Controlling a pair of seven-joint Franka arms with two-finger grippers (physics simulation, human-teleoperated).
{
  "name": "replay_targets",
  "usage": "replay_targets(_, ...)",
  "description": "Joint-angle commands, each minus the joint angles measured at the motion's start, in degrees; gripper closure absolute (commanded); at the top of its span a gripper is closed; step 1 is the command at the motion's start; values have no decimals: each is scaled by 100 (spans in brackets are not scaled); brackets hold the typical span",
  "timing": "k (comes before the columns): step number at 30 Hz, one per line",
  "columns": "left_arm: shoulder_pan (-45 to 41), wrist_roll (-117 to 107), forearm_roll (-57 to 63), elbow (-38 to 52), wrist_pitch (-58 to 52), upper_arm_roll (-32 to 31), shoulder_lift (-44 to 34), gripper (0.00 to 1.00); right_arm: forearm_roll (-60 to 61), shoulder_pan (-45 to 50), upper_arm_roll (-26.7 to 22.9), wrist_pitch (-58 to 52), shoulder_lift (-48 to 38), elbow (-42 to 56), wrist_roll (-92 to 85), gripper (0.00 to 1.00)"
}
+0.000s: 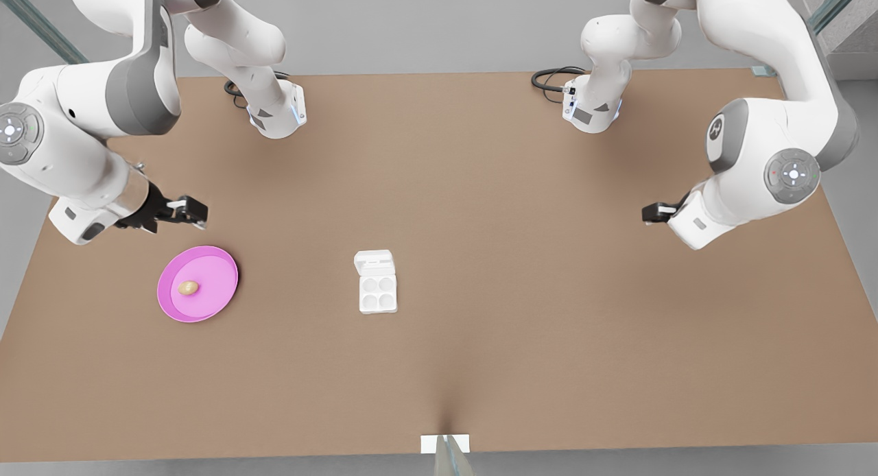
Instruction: Pack egg into the box and close the box lid
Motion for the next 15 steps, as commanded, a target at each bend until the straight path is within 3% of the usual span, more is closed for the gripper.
replay_targets(1, -4, -237, 18, 63, 879, -15, 6, 0, -5, 1, 3, 692, -6, 7, 277, 0)
replay_targets(5, 40, -219, 18, -7, 642, -6, 23, 0, -23, -104, -6, 911, 301, -537, 286, 0)
replay_targets(9, -4, -166, 9, 64, 624, -6, 103, 0, -128, -385, -67, 1842, 1277, -836, 251, 0)
replay_targets(12, -48, -228, 9, 73, 1055, -33, 419, 0, -515, -1053, -85, 2371, 2331, -898, 75, 0)
replay_targets(15, 58, -298, 9, 46, 923, -15, 296, 0, -849, -1598, -93, 2810, 2850, -907, -153, 0)
